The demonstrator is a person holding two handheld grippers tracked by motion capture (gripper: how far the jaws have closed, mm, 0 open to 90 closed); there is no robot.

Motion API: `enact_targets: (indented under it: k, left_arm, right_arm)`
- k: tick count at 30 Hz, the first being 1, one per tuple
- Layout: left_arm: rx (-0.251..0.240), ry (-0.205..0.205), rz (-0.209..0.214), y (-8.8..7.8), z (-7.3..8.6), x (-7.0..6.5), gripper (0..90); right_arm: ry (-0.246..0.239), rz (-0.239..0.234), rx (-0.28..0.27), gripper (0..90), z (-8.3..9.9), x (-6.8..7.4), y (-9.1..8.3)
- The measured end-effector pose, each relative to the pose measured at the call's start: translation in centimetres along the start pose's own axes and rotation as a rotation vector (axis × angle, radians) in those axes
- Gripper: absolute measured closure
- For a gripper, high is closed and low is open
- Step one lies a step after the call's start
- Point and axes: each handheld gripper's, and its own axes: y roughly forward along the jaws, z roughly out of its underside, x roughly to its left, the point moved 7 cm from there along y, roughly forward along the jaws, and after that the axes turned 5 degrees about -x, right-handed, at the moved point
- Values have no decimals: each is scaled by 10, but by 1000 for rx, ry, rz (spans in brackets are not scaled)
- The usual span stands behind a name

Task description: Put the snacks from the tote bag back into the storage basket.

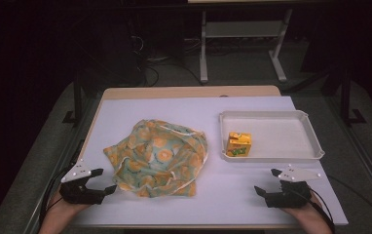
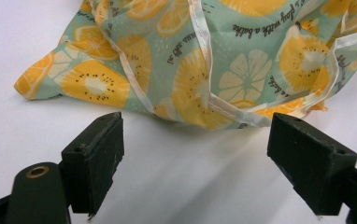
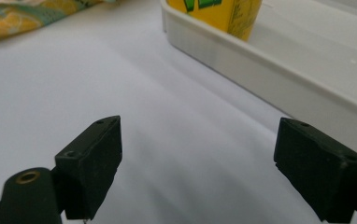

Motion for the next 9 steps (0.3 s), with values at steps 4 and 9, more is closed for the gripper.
enact_targets:
  k: [4, 9]
  left_arm:
    - [5, 4, 2, 1, 1, 0, 185]
    - [12, 9, 8, 2, 1, -1, 185]
  right_arm:
    - [-11, 1, 9, 140, 3, 0, 1]
    - [-15, 7, -3, 133, 1, -1, 2]
